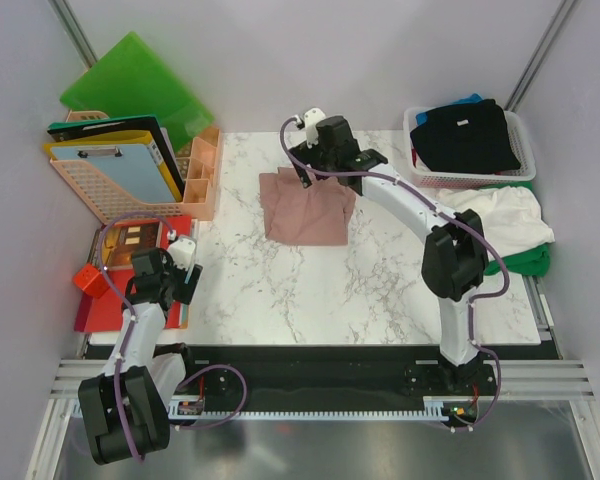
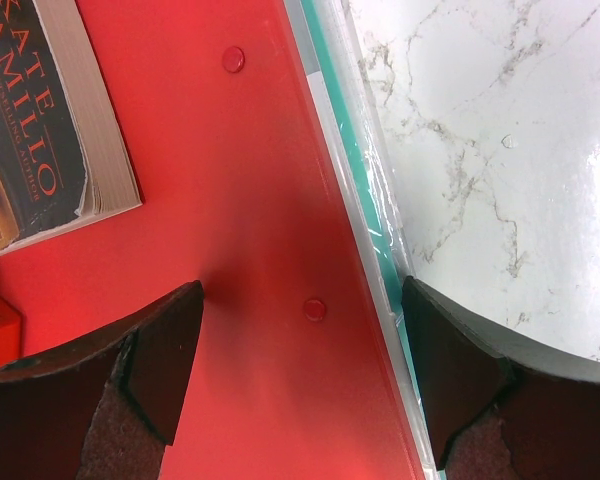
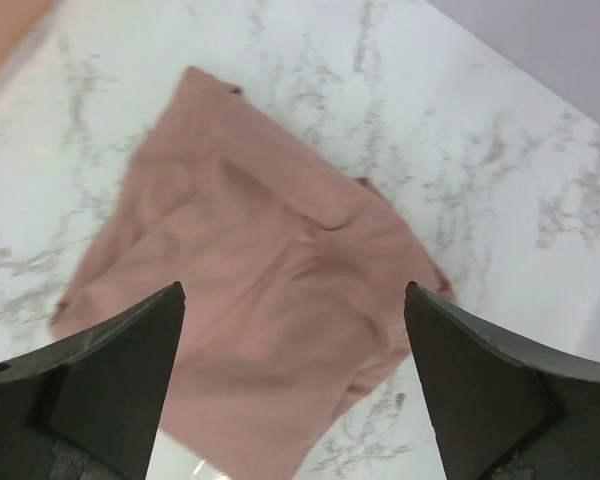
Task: Fold and stack the t-shirts
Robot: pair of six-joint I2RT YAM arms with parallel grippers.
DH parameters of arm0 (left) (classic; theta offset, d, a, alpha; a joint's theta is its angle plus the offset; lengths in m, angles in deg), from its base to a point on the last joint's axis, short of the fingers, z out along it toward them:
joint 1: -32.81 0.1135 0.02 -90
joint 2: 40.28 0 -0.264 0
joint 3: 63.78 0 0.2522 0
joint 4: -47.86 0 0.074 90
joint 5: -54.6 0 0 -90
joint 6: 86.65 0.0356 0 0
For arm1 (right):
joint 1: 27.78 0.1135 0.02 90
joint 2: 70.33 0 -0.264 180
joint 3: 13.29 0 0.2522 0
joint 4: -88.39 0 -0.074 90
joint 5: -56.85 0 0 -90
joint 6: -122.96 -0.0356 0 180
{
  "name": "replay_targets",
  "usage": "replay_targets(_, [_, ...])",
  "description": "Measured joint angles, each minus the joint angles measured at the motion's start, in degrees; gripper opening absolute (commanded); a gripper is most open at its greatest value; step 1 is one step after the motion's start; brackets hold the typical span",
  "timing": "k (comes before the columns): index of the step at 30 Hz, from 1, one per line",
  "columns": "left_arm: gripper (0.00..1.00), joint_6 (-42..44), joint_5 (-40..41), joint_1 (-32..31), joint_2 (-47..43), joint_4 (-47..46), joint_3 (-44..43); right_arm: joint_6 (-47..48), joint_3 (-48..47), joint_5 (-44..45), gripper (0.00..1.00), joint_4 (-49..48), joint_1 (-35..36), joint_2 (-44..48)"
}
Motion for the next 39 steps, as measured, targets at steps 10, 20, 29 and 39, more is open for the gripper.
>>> replay_targets(10, [0.87,0.0,0.0,0.0,-0.2,0.0,0.0,-5.8,-7.3,-8.6,0.98,11.7,0.2,-7.5])
replay_targets(20, [0.87,0.0,0.0,0.0,-0.9,0.2,0.0,-5.9,-24.8,-7.2,0.98,15.5,0.0,-25.1])
replay_targets(29, [0.87,0.0,0.0,0.0,-0.8,0.2,0.0,-6.9,-15.8,-10.1,0.98,11.1,-0.3,-24.0])
replay_targets(39, [0.87,0.0,0.0,0.0,-0.7,0.2,0.0,-7.8,10.1,-18.6,0.98,6.0,0.4,-8.0])
